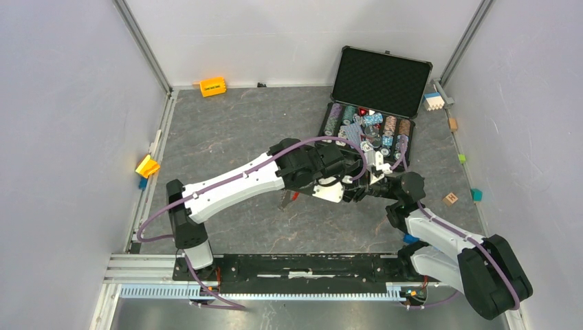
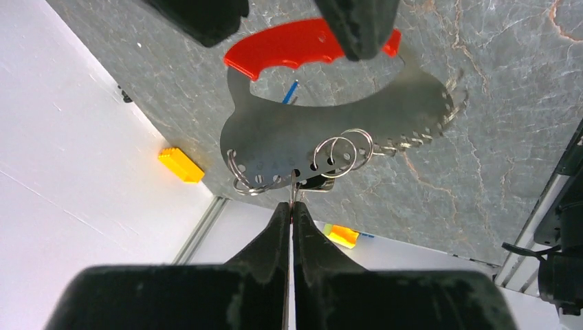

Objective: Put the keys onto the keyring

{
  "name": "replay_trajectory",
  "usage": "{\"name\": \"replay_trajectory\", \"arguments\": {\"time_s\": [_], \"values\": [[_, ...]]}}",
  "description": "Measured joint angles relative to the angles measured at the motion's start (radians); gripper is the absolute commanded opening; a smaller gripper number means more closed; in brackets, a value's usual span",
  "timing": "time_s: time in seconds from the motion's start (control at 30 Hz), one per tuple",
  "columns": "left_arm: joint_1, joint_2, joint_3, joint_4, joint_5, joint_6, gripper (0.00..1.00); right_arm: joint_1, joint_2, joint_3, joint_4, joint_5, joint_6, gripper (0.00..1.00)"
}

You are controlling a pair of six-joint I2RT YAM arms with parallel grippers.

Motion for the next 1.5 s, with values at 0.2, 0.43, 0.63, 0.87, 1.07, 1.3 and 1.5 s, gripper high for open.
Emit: {"name": "replay_trajectory", "arguments": {"time_s": [0.2, 0.43, 0.63, 0.87, 1.07, 1.3, 1.5], "values": [[0.000, 0.002, 0.013, -0.011, 0.043, 0.002, 0.02, -0.005, -0.005, -0.002, -0.002, 0.002, 0.000, 0.38], [0.001, -0.017, 0.058, 0.005, 0.229, 0.002, 0.02, -0.005, -0.010, -0.002, 0.028, -0.007, 0.024, 0.39], [0.003, -0.047, 0.059, 0.036, 0.339, 0.001, 0.02, -0.004, -0.010, -0.014, 0.114, -0.030, 0.090, 0.38], [0.008, -0.060, 0.061, 0.073, 0.403, -0.001, 0.02, 0.018, -0.010, -0.018, 0.162, -0.043, 0.125, 0.37], [0.008, -0.060, 0.070, 0.084, 0.438, -0.011, 0.02, 0.035, -0.010, -0.018, 0.163, -0.043, 0.124, 0.33], [0.008, -0.060, 0.082, 0.087, 0.449, -0.014, 0.02, 0.056, -0.010, -0.018, 0.162, -0.042, 0.120, 0.32], [0.008, -0.060, 0.083, 0.088, 0.450, -0.024, 0.02, 0.075, -0.009, -0.018, 0.149, -0.039, 0.102, 0.31]]}}
